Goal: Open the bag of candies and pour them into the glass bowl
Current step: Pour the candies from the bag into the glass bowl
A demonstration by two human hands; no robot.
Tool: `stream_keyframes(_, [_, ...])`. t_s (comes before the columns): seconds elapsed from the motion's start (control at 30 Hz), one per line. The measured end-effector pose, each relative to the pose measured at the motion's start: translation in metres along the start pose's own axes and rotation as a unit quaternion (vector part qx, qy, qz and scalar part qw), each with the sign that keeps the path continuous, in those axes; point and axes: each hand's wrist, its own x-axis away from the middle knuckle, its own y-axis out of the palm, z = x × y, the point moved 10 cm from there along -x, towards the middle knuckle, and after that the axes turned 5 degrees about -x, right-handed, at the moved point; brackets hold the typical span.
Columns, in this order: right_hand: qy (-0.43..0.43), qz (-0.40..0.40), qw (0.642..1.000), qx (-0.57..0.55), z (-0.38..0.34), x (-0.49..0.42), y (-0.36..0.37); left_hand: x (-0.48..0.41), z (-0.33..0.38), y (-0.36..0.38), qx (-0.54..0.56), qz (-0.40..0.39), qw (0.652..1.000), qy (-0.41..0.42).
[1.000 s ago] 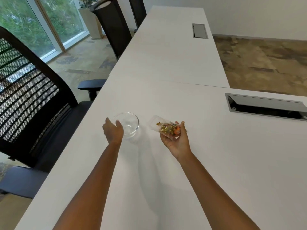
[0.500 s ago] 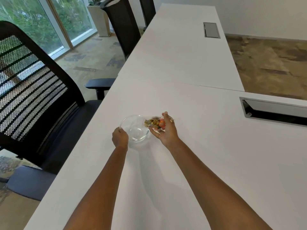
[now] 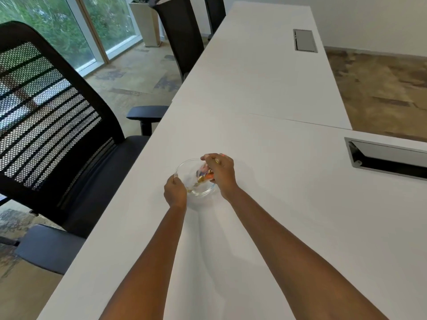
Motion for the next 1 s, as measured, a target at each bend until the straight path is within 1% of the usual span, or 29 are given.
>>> stream_keyframes(0.07, [-0.011,-0.011,1.0,0.012,-0.004,0.002,0.003,0.0,0.0,-0.001,0.003,0.0,1.0,0.004])
stream_keyframes(0.13, [-0.022,-0.002,0.999,0.05,-0.005,0.001,0.0,0.0,0.0,-0.001,0.005,0.0,1.0,0.004])
stream_keyframes(0.3, [-0.051,-0.018,0.992,0.115,-0.007,0.001,0.0,0.0,0.001,-0.001,0.002,0.0,1.0,0.013])
stream_keyframes(0.6, [-0.089,-0.023,0.986,0.14,-0.032,0.009,0.0,-0.002,0.0,0.0,0.0,-0.003,1.0,0.013])
stream_keyframes(0.73, [-0.117,-0.033,0.986,0.117,-0.05,0.016,0.002,-0.001,0.001,-0.001,-0.01,-0.001,1.0,0.015])
stream_keyframes(0.83, [-0.145,-0.03,0.98,0.132,-0.062,0.018,0.004,0.0,0.003,0.0,-0.019,-0.001,1.0,0.013])
stream_keyframes(1.0, [-0.166,-0.029,0.979,0.114,-0.078,0.025,0.005,0.0,0.002,0.0,-0.03,-0.002,0.999,0.013])
